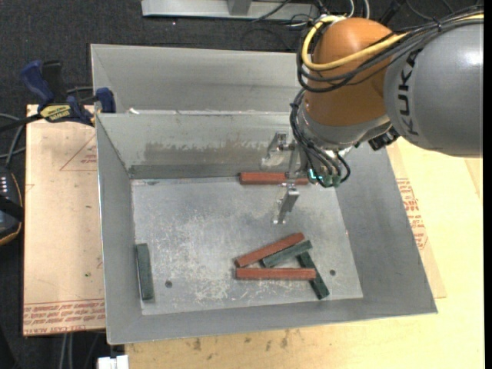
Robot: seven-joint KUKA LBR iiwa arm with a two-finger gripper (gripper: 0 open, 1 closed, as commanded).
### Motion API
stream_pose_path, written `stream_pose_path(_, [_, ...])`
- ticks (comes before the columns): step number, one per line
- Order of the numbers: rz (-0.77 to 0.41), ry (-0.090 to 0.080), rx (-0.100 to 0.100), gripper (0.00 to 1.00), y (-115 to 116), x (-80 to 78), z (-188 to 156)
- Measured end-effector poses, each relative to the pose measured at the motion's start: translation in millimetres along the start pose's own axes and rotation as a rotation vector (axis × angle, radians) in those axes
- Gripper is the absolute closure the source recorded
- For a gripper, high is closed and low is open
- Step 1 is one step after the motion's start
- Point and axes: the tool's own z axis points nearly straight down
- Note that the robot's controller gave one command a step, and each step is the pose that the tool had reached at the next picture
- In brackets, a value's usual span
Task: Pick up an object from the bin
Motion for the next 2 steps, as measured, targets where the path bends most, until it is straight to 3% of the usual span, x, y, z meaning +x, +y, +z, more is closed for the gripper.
stream_pose_path(1, [0.001,-0.007,-0.001,0.00,0,-1.5,-4])
stream_pose_path(2, [-0.066,-0.015,0.000,0.00,-15,-21.7,39])
